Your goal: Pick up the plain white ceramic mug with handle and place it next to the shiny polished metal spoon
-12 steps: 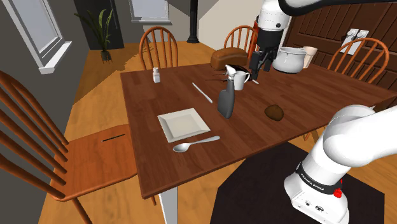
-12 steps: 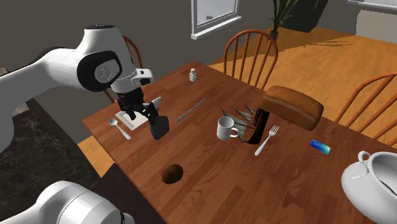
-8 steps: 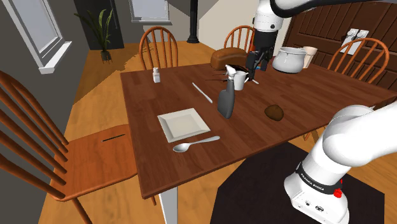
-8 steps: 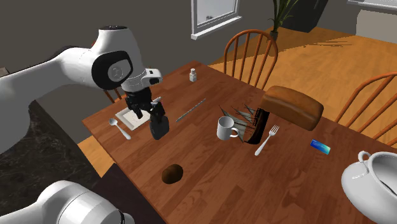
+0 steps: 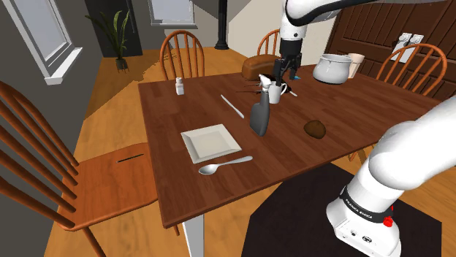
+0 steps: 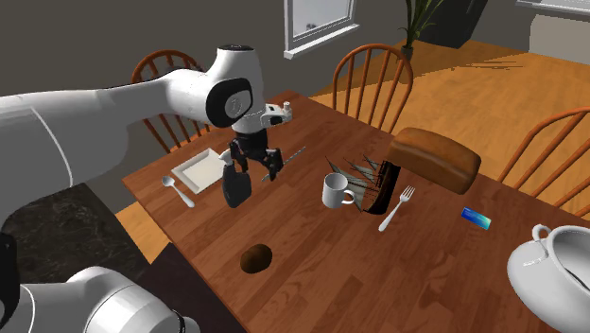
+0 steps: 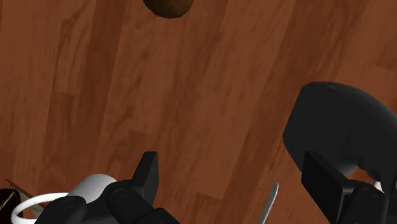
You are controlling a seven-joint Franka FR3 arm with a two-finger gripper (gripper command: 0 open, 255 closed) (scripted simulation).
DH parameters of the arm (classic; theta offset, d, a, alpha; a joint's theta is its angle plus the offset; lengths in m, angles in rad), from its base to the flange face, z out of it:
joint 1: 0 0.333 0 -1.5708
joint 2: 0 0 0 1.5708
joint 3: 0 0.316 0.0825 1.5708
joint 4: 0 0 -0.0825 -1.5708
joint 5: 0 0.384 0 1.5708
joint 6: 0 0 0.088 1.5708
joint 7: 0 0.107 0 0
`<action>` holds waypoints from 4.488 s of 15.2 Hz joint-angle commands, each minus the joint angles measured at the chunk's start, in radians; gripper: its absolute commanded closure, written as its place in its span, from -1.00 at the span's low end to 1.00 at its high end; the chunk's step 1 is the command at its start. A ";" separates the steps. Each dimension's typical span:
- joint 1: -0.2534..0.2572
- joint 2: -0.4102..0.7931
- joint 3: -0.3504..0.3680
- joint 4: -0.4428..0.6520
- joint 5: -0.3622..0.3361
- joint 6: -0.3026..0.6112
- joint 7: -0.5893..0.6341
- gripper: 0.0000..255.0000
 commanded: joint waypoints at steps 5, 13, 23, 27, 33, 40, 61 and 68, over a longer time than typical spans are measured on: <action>-0.029 0.238 -0.068 0.167 0.017 0.041 -0.082 -1.00; -0.085 0.569 -0.125 0.467 0.085 0.023 -0.191 -1.00; -0.135 0.768 -0.136 0.618 0.130 0.040 -0.242 -1.00; -0.135 0.771 -0.136 0.587 0.131 0.074 -0.242 -1.00; -0.135 0.771 -0.136 0.587 0.131 0.074 -0.242 -1.00; -0.135 0.771 -0.136 0.587 0.131 0.074 -0.242 1.00; -0.137 0.731 -0.142 0.772 0.122 -0.150 -0.248 1.00; -0.141 0.736 -0.143 0.875 0.123 -0.247 -0.254 1.00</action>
